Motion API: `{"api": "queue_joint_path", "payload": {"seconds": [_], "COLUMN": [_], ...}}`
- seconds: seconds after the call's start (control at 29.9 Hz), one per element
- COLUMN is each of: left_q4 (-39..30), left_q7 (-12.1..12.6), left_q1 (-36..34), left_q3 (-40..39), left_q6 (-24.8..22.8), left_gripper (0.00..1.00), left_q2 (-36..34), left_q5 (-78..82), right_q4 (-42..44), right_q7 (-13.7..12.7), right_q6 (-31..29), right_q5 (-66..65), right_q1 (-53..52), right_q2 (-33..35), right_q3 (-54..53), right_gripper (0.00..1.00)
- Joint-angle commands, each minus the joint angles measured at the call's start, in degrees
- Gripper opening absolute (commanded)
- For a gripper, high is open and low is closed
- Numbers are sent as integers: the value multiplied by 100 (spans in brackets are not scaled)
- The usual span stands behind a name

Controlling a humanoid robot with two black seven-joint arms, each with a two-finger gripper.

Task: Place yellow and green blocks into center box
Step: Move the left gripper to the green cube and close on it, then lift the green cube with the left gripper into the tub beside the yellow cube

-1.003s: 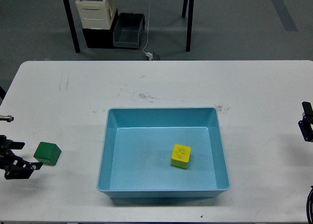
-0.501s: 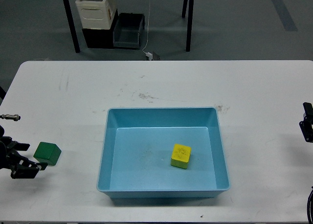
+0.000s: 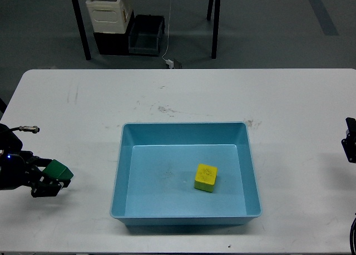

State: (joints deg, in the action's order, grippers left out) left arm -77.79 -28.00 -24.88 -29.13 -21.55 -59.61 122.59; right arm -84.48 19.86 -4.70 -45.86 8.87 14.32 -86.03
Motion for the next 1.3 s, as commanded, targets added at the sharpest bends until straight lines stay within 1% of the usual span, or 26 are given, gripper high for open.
{"api": "queue_joint_path", "payload": {"seconds": [0.0,0.1,0.17,0.23,0.3,0.37,0.47,0.53,0.7,0.84,0.97,1.07,1.17,1.27], "left_q4": [27,89,106,115,124,133,273,273,72,-454,-1158,-1405,-1414,-1344], "left_q7": [0,0,0,0,0,0,0,0,0,0,0,0,0,0], "left_q1": [-262,-368,-377,-386,-421,-465,-605,-990,-1975,-2494,-2706,-2986,-3521,-4120], "left_q3": [390,514,514,514,514,514,488,505,514,514,514,663,1215,2032], "left_q6": [20,20,28,28,55,291,870,1109,1136,1092,882,434,47,-129], "left_gripper": [73,64,53,40,32,26,23,22,21,21,20,20,20,21], "left_q2": [2,2,11,11,11,11,2,-24,-33,11,159,625,1143,1530], "left_q5": [63,134,152,151,134,116,-32,-234,-858,-938,-973,-930,-860,-509], "right_q4": [1,10,10,10,10,10,10,10,10,10,10,10,10,10], "right_q7": [0,0,0,0,0,0,0,0,0,0,0,9,0,0], "right_q6": [4,4,4,4,13,22,22,22,22,22,22,30,30,22], "right_q5": [7,-2,-2,7,-2,-2,-2,-2,7,-2,-2,-2,-2,-2], "right_q1": [1,1,1,1,1,1,1,18,44,114,150,159,159,159], "right_q2": [0,0,0,0,0,0,0,0,0,0,0,0,0,0], "right_q3": [8,8,-1,-1,-1,-1,-1,-1,-1,-1,-1,-1,-1,-1], "right_gripper": [100,100,100,100,100,100,100,100,100,100,100,100,100,100]}}
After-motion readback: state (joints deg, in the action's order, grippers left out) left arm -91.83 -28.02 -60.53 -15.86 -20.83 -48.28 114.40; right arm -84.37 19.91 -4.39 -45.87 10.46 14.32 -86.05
